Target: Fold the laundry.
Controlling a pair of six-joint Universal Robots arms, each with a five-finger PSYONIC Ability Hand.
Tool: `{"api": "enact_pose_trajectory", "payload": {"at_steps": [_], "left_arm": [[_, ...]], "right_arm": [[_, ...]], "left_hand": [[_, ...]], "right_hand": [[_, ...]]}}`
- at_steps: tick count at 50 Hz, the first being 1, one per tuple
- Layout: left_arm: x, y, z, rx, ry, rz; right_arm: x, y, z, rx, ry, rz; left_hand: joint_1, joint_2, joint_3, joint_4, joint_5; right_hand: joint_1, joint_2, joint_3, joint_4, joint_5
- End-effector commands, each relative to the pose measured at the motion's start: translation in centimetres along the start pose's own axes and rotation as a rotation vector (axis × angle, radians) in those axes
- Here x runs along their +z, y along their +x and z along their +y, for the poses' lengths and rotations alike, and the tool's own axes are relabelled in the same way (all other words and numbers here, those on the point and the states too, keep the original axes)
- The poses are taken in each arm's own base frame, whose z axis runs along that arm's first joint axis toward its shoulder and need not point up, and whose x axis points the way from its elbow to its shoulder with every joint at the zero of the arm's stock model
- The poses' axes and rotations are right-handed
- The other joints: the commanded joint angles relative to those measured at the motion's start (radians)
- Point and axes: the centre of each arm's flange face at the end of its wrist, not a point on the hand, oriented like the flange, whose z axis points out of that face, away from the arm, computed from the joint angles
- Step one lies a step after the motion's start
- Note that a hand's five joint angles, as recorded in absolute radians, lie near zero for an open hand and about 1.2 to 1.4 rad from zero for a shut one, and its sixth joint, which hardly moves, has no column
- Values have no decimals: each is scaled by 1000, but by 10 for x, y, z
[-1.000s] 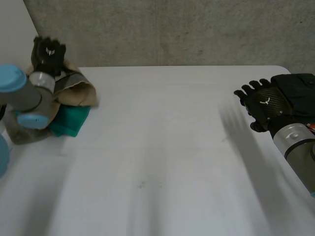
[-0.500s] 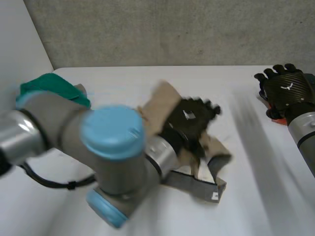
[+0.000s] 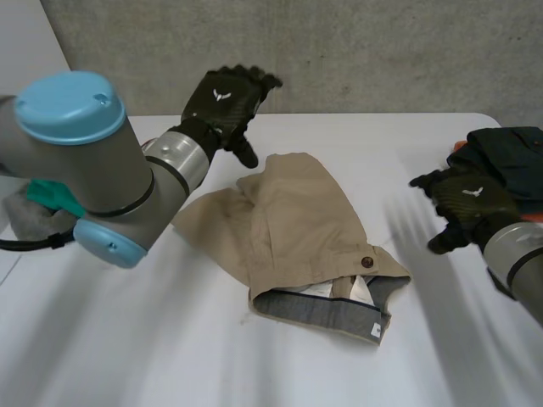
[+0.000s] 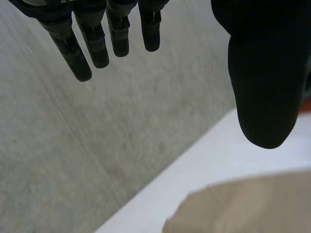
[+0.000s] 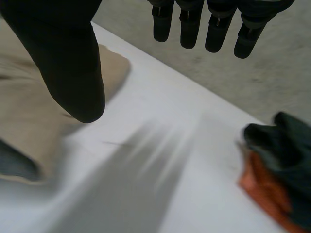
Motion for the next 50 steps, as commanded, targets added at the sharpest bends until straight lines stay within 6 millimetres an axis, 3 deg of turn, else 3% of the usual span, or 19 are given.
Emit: {"api": "enact_pose_trajectory", "payload": {"at_steps": [1, 7, 10, 12, 13, 14, 15, 16, 21, 26, 29, 30, 37, 41, 42, 44, 45, 48, 50], "left_arm": [[20, -17, 82, 174, -130, 74], [15, -17, 134, 287, -243, 105], [12, -16, 142, 296, -278, 116], [8, -16, 145, 292, -315, 117], [7, -16, 144, 289, -329, 113], [6, -17, 144, 287, -343, 105], [3, -16, 144, 284, -380, 86], [1, -15, 143, 287, -400, 74], [-17, -17, 120, 308, -536, -42], [-62, 2, 87, 265, -663, -28], [-82, 12, 74, 203, -672, -11], [-96, 22, 70, 153, -675, 15], [-136, 75, 71, -12, -659, 167], [-133, 87, 62, -6, -556, 169], [-130, 85, 59, -5, -530, 154], [-122, 76, 50, 1, -461, 106], [-111, 61, 41, 10, -388, 36], [-93, 29, 30, 27, -281, -91], [-74, -7, 21, 43, -170, -204]], "right_arm": [[-11, -46, 13, 22, -34, -141], [1, -73, 38, -15, -74, -172], [6, -75, 42, -23, -60, -151], [11, -76, 43, -28, -44, -138], [14, -75, 43, -30, -35, -133], [18, -75, 40, -44, 0, -125], [20, -73, 37, -52, 18, -120], [23, -71, 34, -61, 41, -110], [38, -60, 3, -144, 177, -53], [52, -48, -52, -169, 338, 8], [67, -44, -70, -168, 379, 17], [72, -44, -70, -168, 381, 18], [122, -48, -63, -141, 390, 7], [121, -54, -59, -137, 363, -20], [119, -54, -58, -137, 351, -25], [110, -57, -54, -140, 316, -70], [105, -57, -57, -142, 318, -86], [73, -56, -82, -153, 369, -139], [55, -57, -93, -160, 400, -169]], "left_hand": [[-30, -36, -42, -33, -21], [-47, -54, -60, -51, -38], [-4, -10, -16, -7, 5], [338, 332, 326, 335, 347], [610, 604, 598, 607, 619], [889, 883, 877, 886, 898], [1142, 1135, 1129, 1138, 1151], [1144, 1138, 1132, 1141, 1153], [1144, 1138, 1132, 1141, 1153], [1144, 1138, 1132, 1141, 1153], [1144, 1138, 1132, 1141, 1153], [1144, 1138, 1132, 1141, 1153], [1144, 1138, 1132, 1141, 1153], [1144, 1138, 1132, 1141, 1153], [1092, 1086, 1080, 1089, 1101], [578, 571, 566, 574, 587], [180, 173, 168, 176, 189], [76, 70, 64, 73, 85], [0, -7, -12, -4, 9]], "right_hand": [[-68, -40, -37, -41, -564], [-68, -40, -37, -41, -564], [-68, -40, -37, -41, -564], [313, 341, 344, 340, -183], [629, 657, 660, 656, 133], [1149, 1177, 1180, 1176, 653], [1154, 1182, 1185, 1181, 658], [1154, 1182, 1185, 1181, 658], [1154, 1182, 1185, 1181, 658], [1154, 1182, 1185, 1181, 658], [1154, 1182, 1185, 1181, 658], [1154, 1182, 1185, 1181, 658], [1154, 1182, 1185, 1181, 658], [1154, 1182, 1185, 1181, 658], [1154, 1182, 1185, 1181, 658], [1154, 1182, 1185, 1181, 658], [1154, 1182, 1185, 1181, 658], [1154, 1182, 1185, 1181, 658], [1154, 1182, 1185, 1181, 658]]}}
